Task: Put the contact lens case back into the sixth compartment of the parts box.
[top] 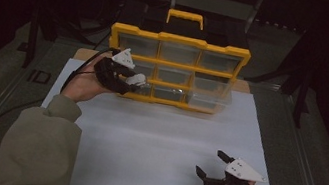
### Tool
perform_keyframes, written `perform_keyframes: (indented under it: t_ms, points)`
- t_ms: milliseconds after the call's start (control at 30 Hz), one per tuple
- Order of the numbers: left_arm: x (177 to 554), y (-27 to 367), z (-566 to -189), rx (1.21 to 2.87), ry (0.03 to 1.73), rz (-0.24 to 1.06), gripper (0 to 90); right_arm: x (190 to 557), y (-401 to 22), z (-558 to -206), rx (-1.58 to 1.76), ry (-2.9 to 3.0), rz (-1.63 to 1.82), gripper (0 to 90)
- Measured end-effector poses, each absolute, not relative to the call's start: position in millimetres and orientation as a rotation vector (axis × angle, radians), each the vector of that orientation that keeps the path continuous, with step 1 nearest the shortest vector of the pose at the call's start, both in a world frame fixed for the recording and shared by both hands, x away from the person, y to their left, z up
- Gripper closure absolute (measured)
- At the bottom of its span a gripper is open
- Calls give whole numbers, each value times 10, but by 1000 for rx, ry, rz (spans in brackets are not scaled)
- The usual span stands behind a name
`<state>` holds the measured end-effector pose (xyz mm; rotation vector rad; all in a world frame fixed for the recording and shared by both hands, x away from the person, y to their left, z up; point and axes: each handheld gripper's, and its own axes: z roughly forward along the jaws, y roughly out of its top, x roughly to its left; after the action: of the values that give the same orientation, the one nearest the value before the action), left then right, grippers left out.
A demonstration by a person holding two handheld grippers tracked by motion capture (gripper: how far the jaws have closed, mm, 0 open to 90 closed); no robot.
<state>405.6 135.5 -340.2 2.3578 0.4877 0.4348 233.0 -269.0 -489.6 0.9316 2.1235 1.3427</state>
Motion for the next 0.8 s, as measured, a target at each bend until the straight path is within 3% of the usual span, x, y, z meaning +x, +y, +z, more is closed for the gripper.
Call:
perform_keyframes:
  t_ms: [800]
  points:
    - [4224,1180,-3193,2337,466,454,494,2336,-2694,-4898,933,2124,1352,78]
